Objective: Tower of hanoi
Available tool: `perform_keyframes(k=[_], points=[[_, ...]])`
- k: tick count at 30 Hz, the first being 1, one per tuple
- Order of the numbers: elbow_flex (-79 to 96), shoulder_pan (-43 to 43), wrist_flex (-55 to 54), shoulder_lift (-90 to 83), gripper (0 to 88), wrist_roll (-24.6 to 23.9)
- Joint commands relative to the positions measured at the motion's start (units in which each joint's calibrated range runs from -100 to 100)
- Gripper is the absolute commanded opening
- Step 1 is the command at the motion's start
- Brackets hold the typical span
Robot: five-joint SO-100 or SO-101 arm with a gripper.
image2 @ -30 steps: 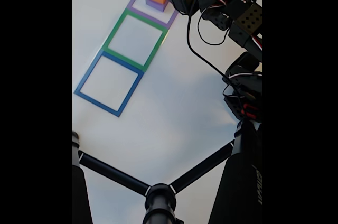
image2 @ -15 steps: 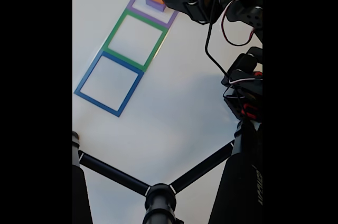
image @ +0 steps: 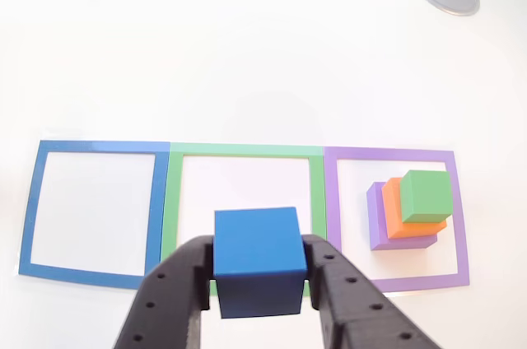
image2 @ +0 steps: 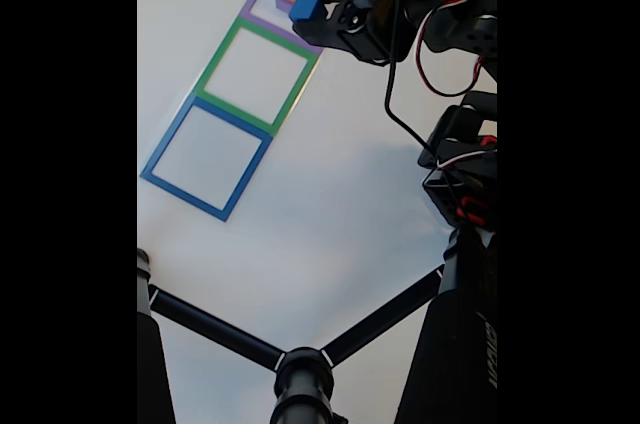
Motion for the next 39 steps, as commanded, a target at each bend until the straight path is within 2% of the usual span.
perform_keyframes(k=[1,5,13,19,26,32,39], points=[[5.56,0.55,-5.06,-0.2,2.1,0.0],[17.74,2.66,-16.23,-0.28,2.3,0.0],[48.11,3.14,-58.18,3.03,2.2,0.0],[59.11,2.66,-93.56,19.34,2.4,0.0],[62.02,2.66,-122.55,41.79,2.5,0.0],[60.65,2.18,-138.99,59.71,2.5,0.0],[54.38,1.22,-147.57,74.01,2.5,0.0]])
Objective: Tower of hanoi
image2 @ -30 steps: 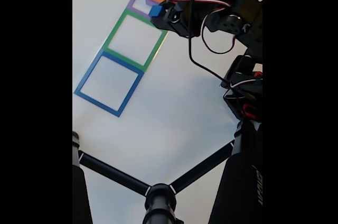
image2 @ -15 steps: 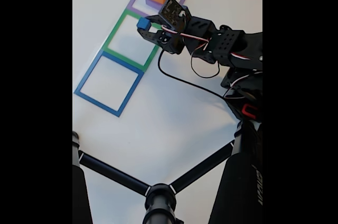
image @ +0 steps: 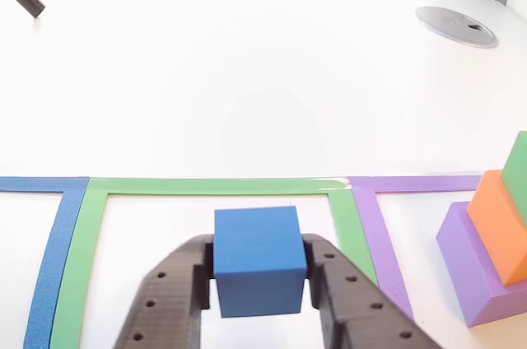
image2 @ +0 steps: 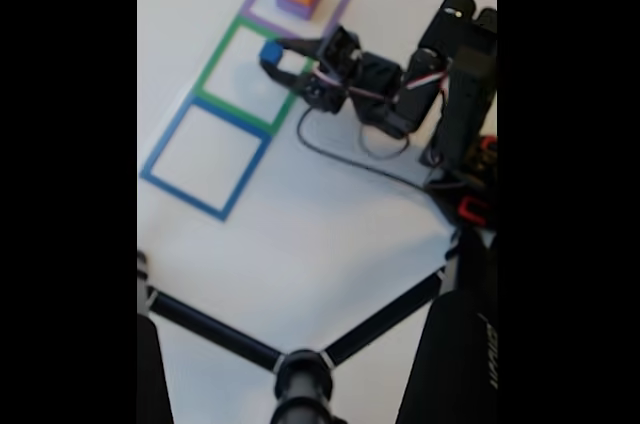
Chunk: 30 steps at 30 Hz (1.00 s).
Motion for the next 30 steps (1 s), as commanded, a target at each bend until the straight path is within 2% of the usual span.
perform_keyframes(k=[1,14,20,26,30], points=[[-4.7,-1.33,-4.4,5.73,2.6,0.54],[-11.07,-3.44,-6.1,15.58,3.0,0.54],[-11.16,-2.86,-6.18,16.79,6.7,0.54],[-11.43,-2.48,-6.18,17.28,19.5,0.54],[-11.7,-2.38,-6.18,16.14,24.0,0.54]])
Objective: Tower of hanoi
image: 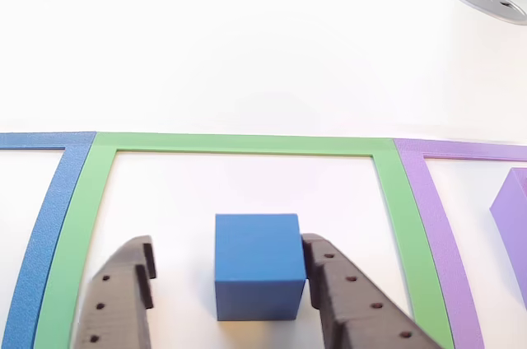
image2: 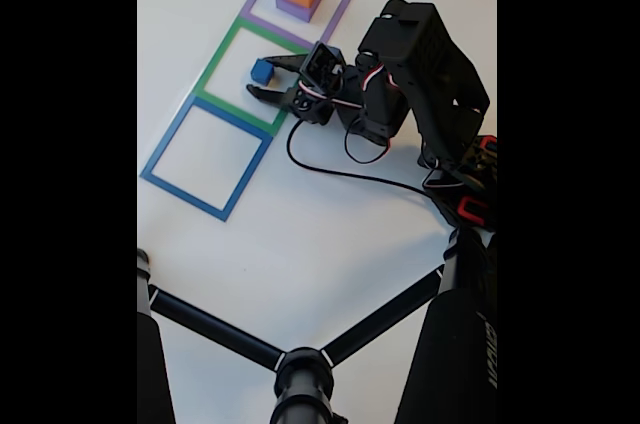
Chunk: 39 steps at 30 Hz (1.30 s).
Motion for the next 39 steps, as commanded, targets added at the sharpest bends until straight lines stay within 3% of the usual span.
perform_keyframes(k=[1,11,17,20,24,32,39], points=[[-0.18,0.31,-1.19,-2.31,24.3,0.72],[9.45,0.79,8.45,-25.16,25.8,0.72],[15.09,2.8,25.62,-47.28,16.9,0.72],[14.45,4.43,39.95,-59.39,6.3,0.72],[9.0,6.64,63.75,-73.52,0.6,0.72],[-17.27,11.62,116.63,-88.86,0.0,0.72],[-46.27,18.05,148.77,-89.19,0.1,0.72]])
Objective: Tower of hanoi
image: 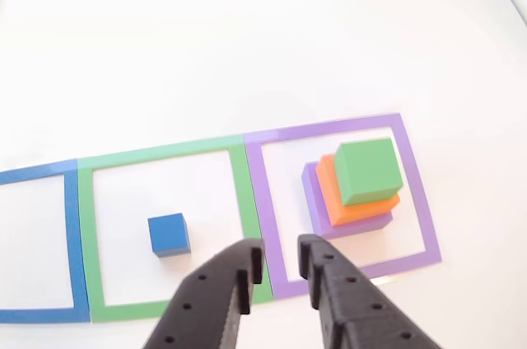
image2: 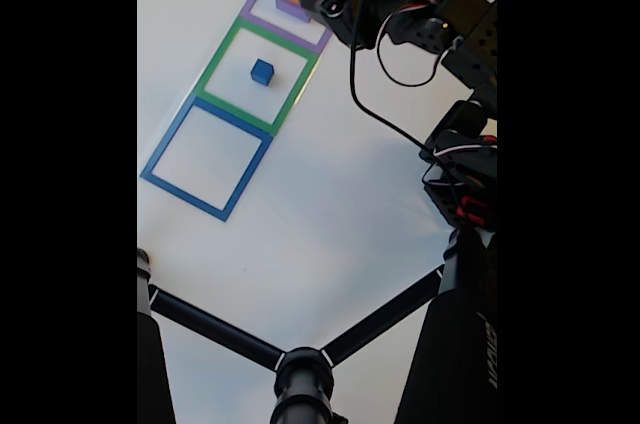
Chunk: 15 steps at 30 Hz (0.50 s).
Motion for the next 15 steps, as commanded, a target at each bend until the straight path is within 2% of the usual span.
perform_keyframes(k=[1,7,15], points=[[-19.53,4.82,18.92,-1.56,0.1,0.0],[-32.07,10.67,31.23,-0.59,1.1,0.0],[-32.8,14.41,32.44,0.3,0.3,0.0]])
